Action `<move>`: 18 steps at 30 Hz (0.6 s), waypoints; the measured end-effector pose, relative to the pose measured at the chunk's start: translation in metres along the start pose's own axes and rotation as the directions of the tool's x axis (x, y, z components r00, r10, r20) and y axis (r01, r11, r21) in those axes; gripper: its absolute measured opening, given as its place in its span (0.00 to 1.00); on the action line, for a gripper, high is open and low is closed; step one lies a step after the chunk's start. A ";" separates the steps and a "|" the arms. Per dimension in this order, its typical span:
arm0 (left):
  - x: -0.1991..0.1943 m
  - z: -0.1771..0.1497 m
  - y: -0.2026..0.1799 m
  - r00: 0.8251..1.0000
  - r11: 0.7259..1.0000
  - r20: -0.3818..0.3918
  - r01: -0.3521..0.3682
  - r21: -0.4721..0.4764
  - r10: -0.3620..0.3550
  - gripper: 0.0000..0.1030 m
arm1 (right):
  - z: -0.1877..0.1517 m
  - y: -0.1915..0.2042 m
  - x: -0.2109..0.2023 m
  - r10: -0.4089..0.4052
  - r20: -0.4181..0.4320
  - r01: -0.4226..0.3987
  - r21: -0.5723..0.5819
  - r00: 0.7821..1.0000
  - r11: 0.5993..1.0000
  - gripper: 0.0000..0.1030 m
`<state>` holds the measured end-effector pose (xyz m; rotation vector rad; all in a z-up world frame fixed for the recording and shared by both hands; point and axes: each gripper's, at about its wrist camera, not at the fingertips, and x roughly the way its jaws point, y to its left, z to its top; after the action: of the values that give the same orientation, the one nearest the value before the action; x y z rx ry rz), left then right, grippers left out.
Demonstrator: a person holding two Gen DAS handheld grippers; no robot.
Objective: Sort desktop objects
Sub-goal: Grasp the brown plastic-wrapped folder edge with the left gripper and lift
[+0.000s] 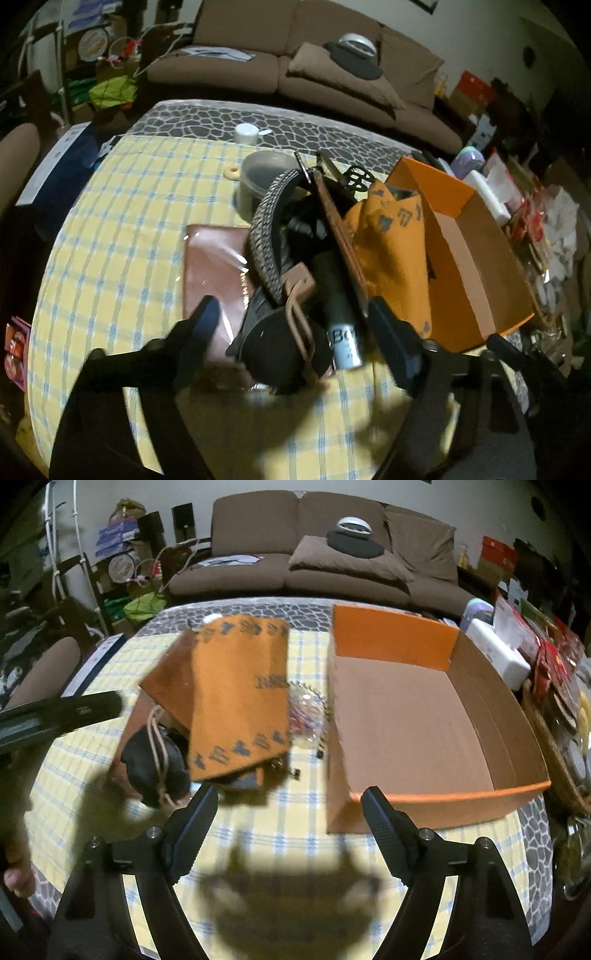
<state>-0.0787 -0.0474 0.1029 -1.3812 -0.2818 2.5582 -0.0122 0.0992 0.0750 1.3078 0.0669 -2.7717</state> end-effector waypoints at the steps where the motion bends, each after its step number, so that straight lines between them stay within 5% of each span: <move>1: 0.005 0.003 0.000 1.000 1.000 -0.004 0.005 -0.004 -0.005 0.71 | 0.002 0.002 0.002 0.001 0.003 -0.001 -0.003 1.000 1.000 0.79; 5: 0.019 0.011 0.001 0.999 0.999 -0.020 0.033 -0.027 -0.034 0.67 | 0.009 0.007 0.005 0.016 0.010 -0.015 -0.017 1.000 1.000 0.79; 10: 0.036 0.015 0.001 0.995 0.994 -0.058 0.081 -0.069 -0.085 0.43 | 0.012 0.010 0.009 0.038 0.015 -0.038 -0.023 0.999 0.999 0.79; 14: 0.040 0.013 0.003 0.987 0.986 -0.071 0.136 -0.100 -0.144 0.11 | 0.011 0.017 0.009 0.049 0.017 -0.049 -0.038 0.999 0.998 0.79; 18: 0.032 0.011 0.010 0.980 0.973 -0.053 0.180 -0.146 -0.190 0.04 | 0.010 0.020 0.008 0.067 0.010 -0.066 -0.034 0.998 0.997 0.79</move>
<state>-0.1062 -0.0490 0.0802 -1.4117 -0.5610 2.3745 -0.0232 0.0778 0.0754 1.2622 0.0672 -2.7104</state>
